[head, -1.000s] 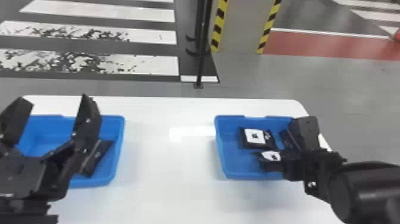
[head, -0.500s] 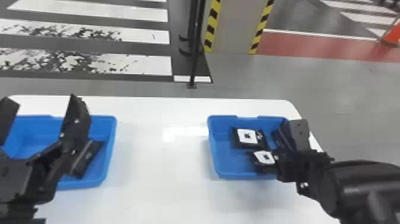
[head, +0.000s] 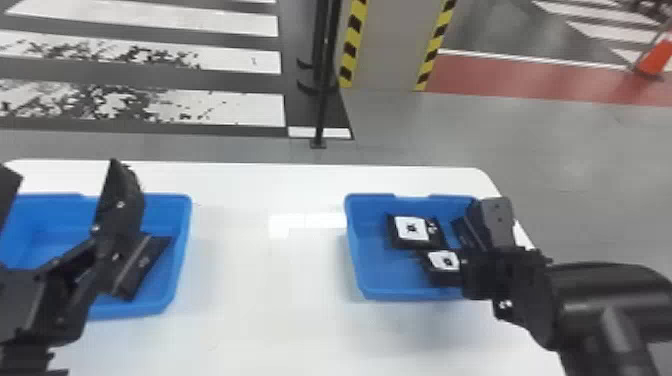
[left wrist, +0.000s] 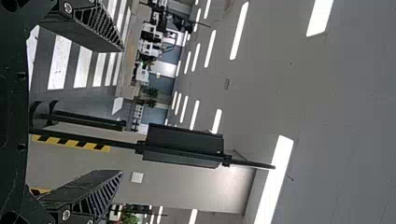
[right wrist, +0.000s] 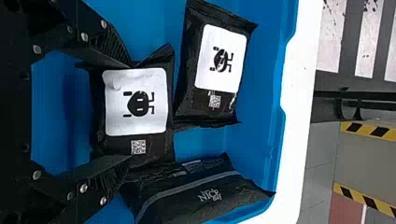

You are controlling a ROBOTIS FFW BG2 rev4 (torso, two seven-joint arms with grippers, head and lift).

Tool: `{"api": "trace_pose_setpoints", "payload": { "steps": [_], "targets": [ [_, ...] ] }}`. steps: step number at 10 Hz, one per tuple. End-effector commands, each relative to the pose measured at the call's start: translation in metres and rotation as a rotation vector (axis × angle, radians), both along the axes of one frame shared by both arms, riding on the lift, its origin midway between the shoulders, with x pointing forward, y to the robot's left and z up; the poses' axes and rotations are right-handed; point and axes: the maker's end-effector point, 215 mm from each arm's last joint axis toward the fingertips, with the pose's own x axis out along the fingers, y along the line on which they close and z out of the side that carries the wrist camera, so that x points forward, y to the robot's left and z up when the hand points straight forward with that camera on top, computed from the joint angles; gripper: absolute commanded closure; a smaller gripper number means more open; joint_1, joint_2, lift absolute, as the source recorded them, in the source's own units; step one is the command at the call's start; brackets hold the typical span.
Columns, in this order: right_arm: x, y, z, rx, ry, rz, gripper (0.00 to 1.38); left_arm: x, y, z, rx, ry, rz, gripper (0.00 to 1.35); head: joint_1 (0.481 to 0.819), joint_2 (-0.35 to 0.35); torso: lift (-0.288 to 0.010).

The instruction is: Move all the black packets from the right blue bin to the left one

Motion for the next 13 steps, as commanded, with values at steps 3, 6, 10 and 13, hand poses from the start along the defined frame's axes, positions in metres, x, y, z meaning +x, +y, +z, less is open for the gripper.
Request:
{"api": "trace_pose_setpoints", "payload": {
  "steps": [3,6,10,13],
  "targets": [
    [0.001,0.008,-0.012,0.039,0.02,0.002,1.09,-0.001,0.0,0.0,0.009,-0.002,0.003,0.11,0.695,-0.197,-0.14],
    [0.034,0.045,0.026,0.134,-0.171,0.064,1.16,-0.003,0.001,0.005,0.011,-0.02,0.007,0.11,0.695,-0.173,-0.14],
    [0.073,0.13,0.128,0.382,-0.561,0.247,1.16,-0.005,0.003,0.01,0.003,-0.041,0.011,0.1,0.695,-0.079,-0.14],
    [0.055,0.248,0.205,0.646,-0.758,0.477,1.16,-0.002,-0.004,0.009,-0.012,-0.029,-0.007,0.1,0.688,0.028,-0.14]
  ]
}}
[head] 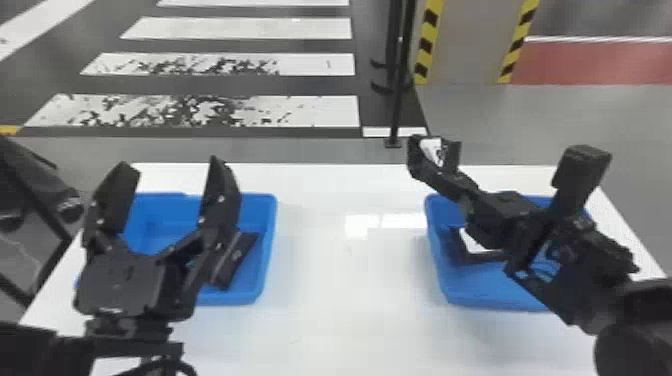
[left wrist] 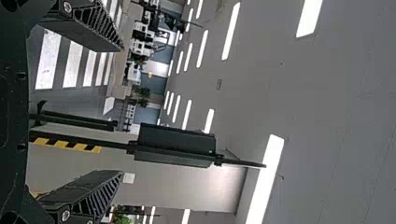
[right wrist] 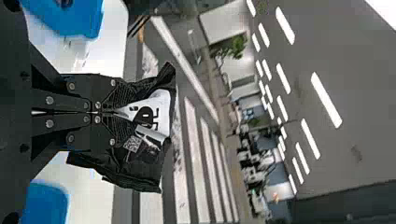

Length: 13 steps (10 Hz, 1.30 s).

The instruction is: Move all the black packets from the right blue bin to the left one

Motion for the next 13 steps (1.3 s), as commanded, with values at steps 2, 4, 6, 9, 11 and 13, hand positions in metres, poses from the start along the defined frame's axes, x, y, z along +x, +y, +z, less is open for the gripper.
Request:
{"api": "trace_pose_setpoints", "payload": {
  "steps": [2,4,6,9,11,13],
  "targets": [
    [-0.034,0.094,0.049,0.157,-0.096,0.215,1.16,0.007,-0.02,-0.009,-0.031,0.042,-0.056,0.11,0.659,0.122,-0.14],
    [-0.058,0.138,0.062,0.226,-0.104,0.31,1.16,0.012,-0.033,-0.016,-0.035,0.072,-0.096,0.11,0.65,0.178,-0.14],
    [-0.081,0.173,0.06,0.256,-0.081,0.396,1.16,0.015,-0.038,-0.024,-0.037,0.1,-0.118,0.11,0.654,0.226,-0.14],
    [-0.106,0.206,0.062,0.281,-0.067,0.478,1.16,0.017,-0.045,-0.027,-0.036,0.114,-0.141,0.11,0.669,0.281,-0.14],
    [-0.122,0.223,0.059,0.296,-0.046,0.523,1.16,0.017,-0.046,-0.027,-0.038,0.114,-0.143,0.11,0.677,0.303,-0.14],
    [-0.136,0.239,0.06,0.307,-0.035,0.567,1.16,0.017,-0.048,-0.026,-0.039,0.112,-0.148,0.11,0.686,0.333,-0.14]
  ]
}}
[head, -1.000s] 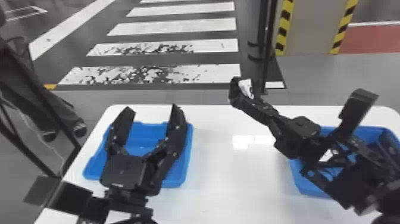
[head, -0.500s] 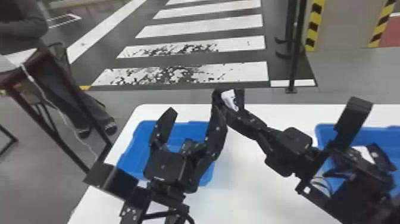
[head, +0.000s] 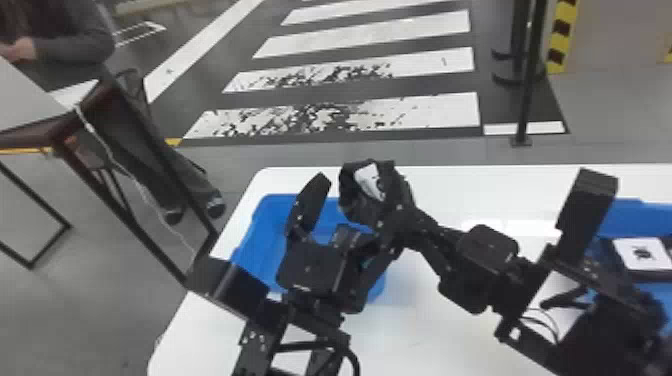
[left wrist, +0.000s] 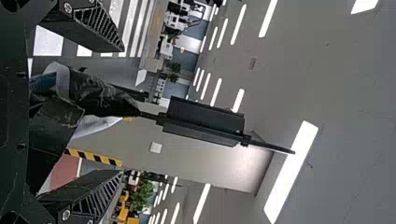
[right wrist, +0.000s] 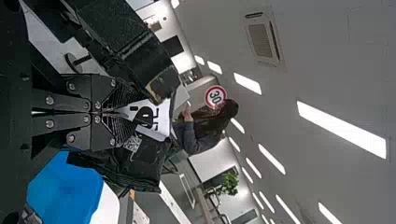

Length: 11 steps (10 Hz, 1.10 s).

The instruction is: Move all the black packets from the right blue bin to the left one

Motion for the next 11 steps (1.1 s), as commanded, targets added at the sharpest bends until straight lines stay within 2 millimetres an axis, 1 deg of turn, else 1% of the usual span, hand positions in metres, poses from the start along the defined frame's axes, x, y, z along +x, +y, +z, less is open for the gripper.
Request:
{"api": "trace_pose_setpoints", "payload": {
  "steps": [1,2,3,4,5,6,10,11],
  "targets": [
    [-0.007,0.008,-0.001,0.003,0.003,0.023,1.16,0.0,0.0,0.004,-0.002,-0.01,0.0,0.12,0.688,0.346,-0.14],
    [-0.006,0.008,-0.003,0.003,0.009,0.022,1.16,0.0,0.002,0.005,-0.001,-0.015,0.006,0.3,0.689,0.35,-0.14],
    [-0.004,0.007,-0.003,0.003,0.01,0.02,1.16,-0.001,0.003,0.002,-0.01,-0.003,0.011,0.71,0.688,0.35,-0.14],
    [-0.003,0.006,-0.003,0.005,0.007,0.016,1.16,0.0,0.003,0.0,-0.016,0.002,0.015,0.91,0.688,0.35,-0.14],
    [-0.001,0.005,-0.002,0.011,0.007,0.011,1.16,0.001,0.001,-0.006,-0.014,0.023,0.012,1.11,0.689,0.35,-0.14],
    [0.0,0.004,-0.001,0.015,0.005,0.008,1.16,0.002,-0.003,-0.013,-0.013,0.049,0.006,1.21,0.691,0.35,-0.14],
    [0.004,0.002,-0.004,0.02,0.011,-0.001,1.16,0.001,-0.003,-0.008,0.003,0.027,0.012,1.21,0.695,0.346,-0.14],
    [0.006,0.0,-0.003,0.026,0.01,-0.009,0.94,0.0,-0.003,-0.005,0.009,0.019,0.015,1.21,0.694,0.345,-0.14]
  ]
}}
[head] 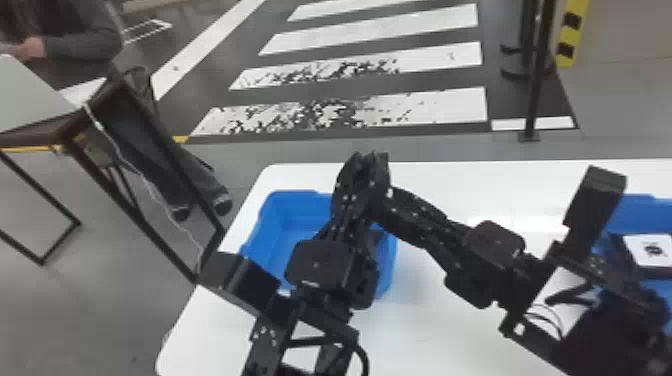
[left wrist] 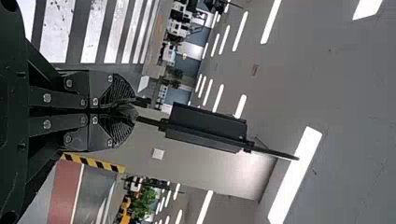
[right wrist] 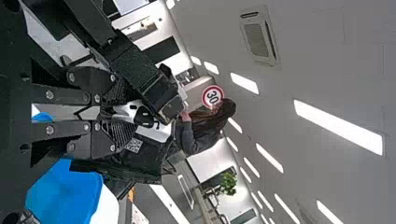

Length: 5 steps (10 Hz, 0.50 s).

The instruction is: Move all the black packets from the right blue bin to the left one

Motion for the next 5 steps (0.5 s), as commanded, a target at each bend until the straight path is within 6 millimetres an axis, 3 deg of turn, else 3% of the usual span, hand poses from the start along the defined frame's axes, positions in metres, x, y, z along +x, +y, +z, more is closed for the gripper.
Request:
{"api": "trace_pose_setpoints", "payload": {
  "steps": [1,2,5],
  "targets": [
    [0.0041,-0.003,0.0024,-0.003,-0.027,-0.019,0.39,-0.0013,0.0004,0.0051,0.004,-0.018,0.004,1.21,0.694,0.344,-0.14],
    [0.0052,-0.0043,0.005,-0.006,-0.048,-0.027,0.0,-0.0015,0.0006,0.0058,0.004,-0.02,0.005,1.21,0.69,0.341,-0.14],
    [0.008,-0.0061,0.0012,0.013,-0.034,-0.027,0.0,-0.0015,0.0066,0.0102,0.002,-0.035,0.019,1.21,0.683,0.339,-0.14]
  ]
}}
